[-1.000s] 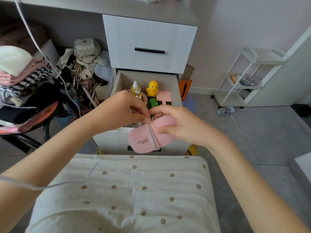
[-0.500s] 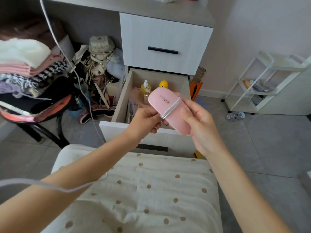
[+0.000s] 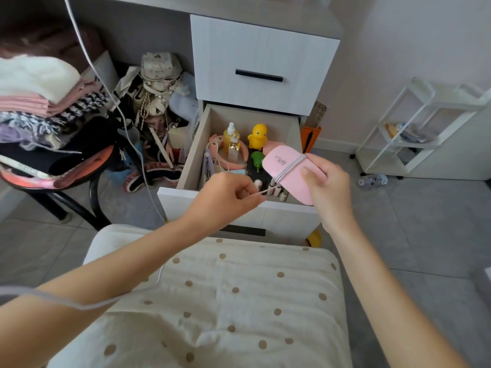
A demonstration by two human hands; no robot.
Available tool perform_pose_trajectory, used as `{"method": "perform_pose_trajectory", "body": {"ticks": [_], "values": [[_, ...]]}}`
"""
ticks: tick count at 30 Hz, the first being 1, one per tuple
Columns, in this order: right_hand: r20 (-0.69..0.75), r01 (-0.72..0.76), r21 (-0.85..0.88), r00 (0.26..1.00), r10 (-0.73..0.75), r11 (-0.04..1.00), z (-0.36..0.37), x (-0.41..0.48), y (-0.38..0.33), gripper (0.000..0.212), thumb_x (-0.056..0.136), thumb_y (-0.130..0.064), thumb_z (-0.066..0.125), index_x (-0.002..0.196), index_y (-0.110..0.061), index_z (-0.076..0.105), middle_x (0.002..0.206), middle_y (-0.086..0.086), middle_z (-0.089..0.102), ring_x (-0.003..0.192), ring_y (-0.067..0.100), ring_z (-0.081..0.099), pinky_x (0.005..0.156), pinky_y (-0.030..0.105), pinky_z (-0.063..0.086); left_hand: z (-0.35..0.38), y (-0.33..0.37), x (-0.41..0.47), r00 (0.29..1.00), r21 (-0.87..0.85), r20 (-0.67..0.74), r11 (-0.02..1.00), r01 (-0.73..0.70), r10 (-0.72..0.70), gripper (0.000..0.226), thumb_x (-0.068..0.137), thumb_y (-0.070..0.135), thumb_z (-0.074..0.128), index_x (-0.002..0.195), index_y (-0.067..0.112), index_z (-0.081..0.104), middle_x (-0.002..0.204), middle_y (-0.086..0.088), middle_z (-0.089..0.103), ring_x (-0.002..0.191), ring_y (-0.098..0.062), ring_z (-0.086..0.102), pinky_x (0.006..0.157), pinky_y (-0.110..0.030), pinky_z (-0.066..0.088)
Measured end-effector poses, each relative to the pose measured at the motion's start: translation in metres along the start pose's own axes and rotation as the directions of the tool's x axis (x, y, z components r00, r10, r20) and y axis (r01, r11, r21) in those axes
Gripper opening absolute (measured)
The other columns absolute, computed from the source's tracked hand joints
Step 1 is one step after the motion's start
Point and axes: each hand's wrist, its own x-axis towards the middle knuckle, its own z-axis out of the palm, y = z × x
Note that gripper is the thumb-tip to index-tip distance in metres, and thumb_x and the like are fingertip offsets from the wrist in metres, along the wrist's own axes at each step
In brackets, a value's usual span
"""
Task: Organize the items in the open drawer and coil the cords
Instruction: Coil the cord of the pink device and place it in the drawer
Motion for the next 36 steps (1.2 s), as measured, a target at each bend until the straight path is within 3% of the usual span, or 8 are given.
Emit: {"method": "perform_pose_trajectory", "body": {"ticks": [6, 10, 13, 17, 21, 29, 33, 36], "values": [[0.123, 0.222, -0.303, 0.973, -0.193, 0.927, -0.002, -0.008, -0.008, 0.04, 0.094, -0.016, 0.055, 0.133, -0.022, 0.053, 0.104, -0.002, 0.04, 0.09, 0.009, 0.043, 0.068, 0.01, 0.029, -0.011, 0.005, 0.002, 0.889, 0.439, 0.009, 0.797, -0.415, 0.458, 0.018, 0.085, 0.025, 0.059, 0.079, 0.015, 0.072, 0.067, 0.003, 0.067, 0.055, -0.015, 0.059, 0.049, -0.032, 0.052], [0.36, 0.402, -0.32, 0.889, -0.282, 0.858, -0.001, -0.021, -0.021, 0.041, 0.092, -0.012, 0.058, 0.131, -0.023, 0.055, 0.092, -0.006, 0.041, 0.082, 0.01, 0.047, 0.074, 0.026, 0.043, -0.024, 0.016, 0.009, 0.782, 0.621, 0.092, 0.578, -0.529, 0.616, 0.014, 0.073, 0.024, 0.063, 0.06, 0.019, 0.064, 0.051, 0.006, 0.054, 0.041, -0.015, 0.039, 0.04, -0.018, 0.027], [0.562, 0.446, -0.233, 0.787, -0.255, 0.864, -0.004, -0.026, -0.028, 0.031, 0.088, -0.009, 0.061, 0.116, -0.021, 0.067, 0.095, -0.005, 0.05, 0.091, 0.015, 0.055, 0.083, 0.036, 0.047, -0.033, 0.017, 0.017, 0.837, 0.621, 0.111, 0.62, -0.48, 0.536, 0.02, 0.069, 0.035, 0.071, 0.064, 0.019, 0.06, 0.059, 0.007, 0.056, 0.05, -0.019, 0.051, 0.048, -0.015, 0.016], [0.723, 0.358, -0.111, 0.669, -0.172, 0.927, -0.012, -0.031, -0.035, 0.041, 0.086, -0.009, 0.064, 0.124, -0.026, 0.061, 0.106, -0.018, 0.055, 0.107, 0.005, 0.052, 0.096, 0.022, 0.039, -0.044, 0.013, 0.028, 0.954, 0.434, 0.141, 0.85, -0.3, 0.264, 0.031, 0.066, 0.04, 0.08, 0.066, 0.02, 0.056, 0.057, 0.013, 0.044, 0.055, -0.004, 0.04, 0.05, -0.015, 0.026], [0.726, 0.268, -0.058, 0.672, -0.144, 0.962, -0.021, -0.031, -0.036, 0.056, 0.086, -0.01, 0.064, 0.129, -0.042, 0.048, 0.111, -0.023, 0.057, 0.107, -0.006, 0.051, 0.093, 0.015, 0.038, -0.048, 0.008, 0.03, 0.938, 0.008, 0.301, 0.983, -0.186, 0.175, 0.017, 0.071, 0.021, 0.079, 0.073, 0.012, 0.064, 0.063, 0.009, 0.051, 0.054, 0.0, 0.046, 0.053, -0.01, 0.036], [0.71, 0.077, 0.236, 0.667, -0.225, 0.969, -0.025, -0.03, -0.027, 0.046, 0.086, -0.005, 0.063, 0.123, -0.032, 0.058, 0.125, -0.008, 0.062, 0.118, 0.007, 0.055, 0.103, 0.03, 0.042, -0.036, -0.013, 0.03, 0.902, -0.418, 0.416, 0.905, 0.08, 0.113, 0.009, 0.081, 0.024, 0.069, 0.08, 0.017, 0.064, 0.089, -0.014, 0.062, 0.083, -0.016, 0.057, 0.078, -0.025, 0.047], [0.596, -0.077, 0.381, 0.782, -0.182, 0.921, -0.013, -0.034, -0.02, 0.032, 0.086, -0.012, 0.06, 0.112, -0.03, 0.064, 0.12, -0.009, 0.065, 0.111, 0.007, 0.059, 0.091, 0.024, 0.049, -0.015, -0.025, 0.019, 0.895, -0.617, 0.44, 0.748, 0.247, 0.067, 0.009, 0.083, 0.016, 0.054, 0.087, 0.015, 0.062, 0.081, 0.001, 0.065, 0.071, -0.009, 0.062, 0.062, -0.017, 0.05], [0.502, -0.234, 0.469, 0.864, -0.039, 0.852, 0.001, -0.033, -0.009, 0.029, 0.087, -0.017, 0.059, 0.11, -0.034, 0.065, 0.118, -0.011, 0.066, 0.11, 0.009, 0.059, 0.089, 0.026, 0.049, 0.003, -0.029, 0.014, 0.932, -0.591, 0.359, 0.757, 0.276, -0.06, 0.011, 0.088, 0.009, 0.054, 0.097, 0.013, 0.057, 0.084, -0.004, 0.058, 0.076, -0.009, 0.057, 0.07, -0.021, 0.049]]}}
